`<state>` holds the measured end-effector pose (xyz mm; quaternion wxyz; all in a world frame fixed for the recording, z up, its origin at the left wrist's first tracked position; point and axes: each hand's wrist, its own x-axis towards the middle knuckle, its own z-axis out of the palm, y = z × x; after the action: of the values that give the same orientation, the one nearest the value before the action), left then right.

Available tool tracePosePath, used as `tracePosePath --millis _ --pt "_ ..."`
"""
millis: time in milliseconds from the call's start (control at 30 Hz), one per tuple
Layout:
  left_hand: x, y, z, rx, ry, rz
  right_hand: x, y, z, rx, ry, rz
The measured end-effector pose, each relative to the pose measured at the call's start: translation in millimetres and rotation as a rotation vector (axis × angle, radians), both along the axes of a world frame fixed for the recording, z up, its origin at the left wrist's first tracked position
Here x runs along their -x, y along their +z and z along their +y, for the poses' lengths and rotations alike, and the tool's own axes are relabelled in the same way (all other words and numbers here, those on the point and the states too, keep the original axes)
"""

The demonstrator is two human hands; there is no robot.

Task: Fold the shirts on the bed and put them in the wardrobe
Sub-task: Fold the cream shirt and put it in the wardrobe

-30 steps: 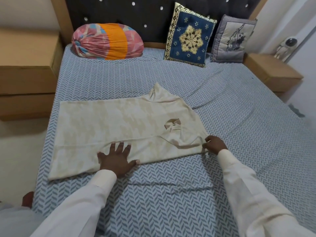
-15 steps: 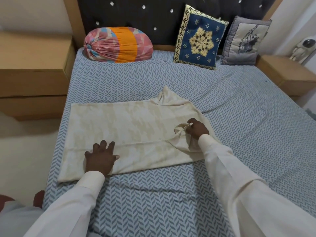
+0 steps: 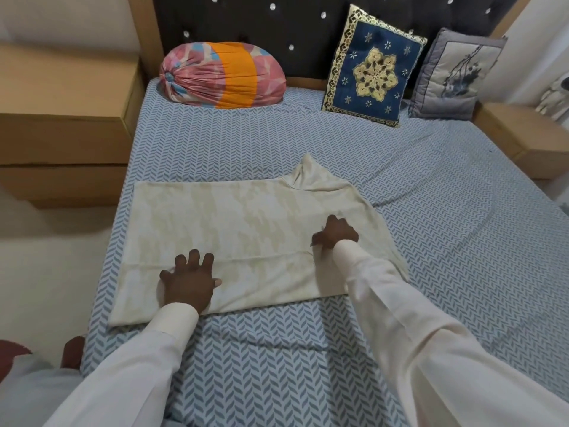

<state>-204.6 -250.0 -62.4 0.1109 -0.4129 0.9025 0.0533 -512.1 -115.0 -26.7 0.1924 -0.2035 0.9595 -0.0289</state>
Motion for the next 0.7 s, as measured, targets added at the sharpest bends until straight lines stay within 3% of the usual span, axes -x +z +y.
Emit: tracePosePath --millis 100,267,333,433,500,567,633,700 --pt "-1.1 -2.2 0.1 0.0 -0.006 0.016 -19.0 -5.5 -13.0 0.141 0.003 0.144" --pt "-1.8 -2.8 -0.9 -0.027 0.003 0.029 -34.0 -14.0 -12.3 0.436 0.02 0.192" --pt "-1.8 -2.2 -1.5 -0.019 0.0 0.03 -22.6 -13.1 4.1 0.424 -0.113 0.268" --pt "-3.0 -2.5 -2.5 -0.007 -0.002 0.012 5.4 -17.2 36.4 0.236 -0.27 0.171" --pt "-1.2 -2.0 -2.7 -0.013 -0.002 0.011 21.0 -17.5 52.0 0.248 -0.206 0.065" --pt "0.3 -1.4 -2.2 -0.023 0.001 0.016 29.9 -12.9 63.6 0.405 -0.179 0.012" --pt "-0.7 -1.2 -1.0 -0.032 0.002 0.023 34.8 -5.8 82.3 0.487 -0.2 0.058" --pt "-1.8 -1.6 0.0 -0.023 -0.001 0.017 39.0 -2.4 109.0 0.317 -0.198 0.133"
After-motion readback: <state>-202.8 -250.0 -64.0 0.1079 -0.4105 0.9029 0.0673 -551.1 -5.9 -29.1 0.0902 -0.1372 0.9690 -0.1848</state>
